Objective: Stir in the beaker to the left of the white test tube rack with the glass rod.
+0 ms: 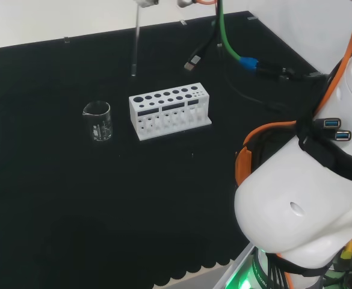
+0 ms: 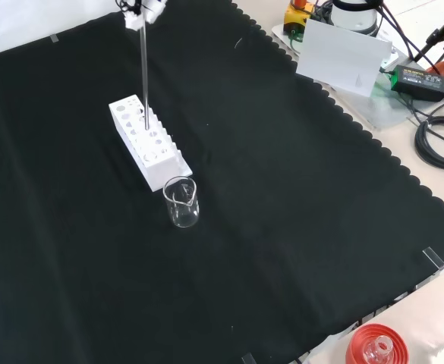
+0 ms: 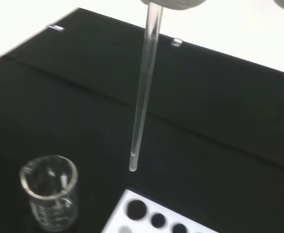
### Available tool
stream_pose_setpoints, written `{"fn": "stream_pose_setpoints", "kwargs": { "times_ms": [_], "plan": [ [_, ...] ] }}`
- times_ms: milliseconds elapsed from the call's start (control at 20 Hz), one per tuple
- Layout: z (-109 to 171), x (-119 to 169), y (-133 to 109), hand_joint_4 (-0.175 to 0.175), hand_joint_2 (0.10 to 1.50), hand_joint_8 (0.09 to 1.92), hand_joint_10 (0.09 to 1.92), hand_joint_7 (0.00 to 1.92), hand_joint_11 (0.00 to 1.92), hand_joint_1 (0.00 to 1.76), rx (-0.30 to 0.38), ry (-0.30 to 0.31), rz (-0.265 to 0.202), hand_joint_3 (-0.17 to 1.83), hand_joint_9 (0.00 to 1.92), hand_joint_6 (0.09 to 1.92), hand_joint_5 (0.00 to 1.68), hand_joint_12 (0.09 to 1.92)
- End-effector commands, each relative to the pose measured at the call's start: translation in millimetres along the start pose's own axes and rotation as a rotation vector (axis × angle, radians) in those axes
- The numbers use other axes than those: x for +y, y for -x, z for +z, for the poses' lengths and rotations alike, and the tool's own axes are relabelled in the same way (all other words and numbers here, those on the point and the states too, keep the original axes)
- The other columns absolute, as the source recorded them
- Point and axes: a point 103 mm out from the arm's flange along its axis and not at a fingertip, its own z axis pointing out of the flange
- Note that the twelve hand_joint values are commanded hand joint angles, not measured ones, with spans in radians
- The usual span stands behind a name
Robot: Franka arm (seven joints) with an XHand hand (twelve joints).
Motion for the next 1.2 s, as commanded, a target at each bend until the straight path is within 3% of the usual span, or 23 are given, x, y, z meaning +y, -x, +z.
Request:
{"fn": "stream_pose_setpoints", "kwargs": {
  "times_ms": [50, 750, 1200],
  "plan": [
    [-5, 15, -27, -0.175, 1.05, 0.59, 0.49, 1.4, 1.61, 1.33, 0.005, 0.006, -0.055, -0.17, 1.74, 0.09, 1.39, 0.71],
    [-15, 36, -75, -0.175, 1.05, 0.59, 0.49, 1.39, 1.61, 1.33, 0.002, 0.02, -0.154, -0.17, 1.74, 0.09, 1.4, 0.71],
    [0, 43, -75, -0.175, 1.05, 0.59, 0.49, 1.39, 1.61, 1.33, 0.018, 0.012, -0.174, -0.17, 1.75, 0.09, 1.4, 0.71]
  ]
}}
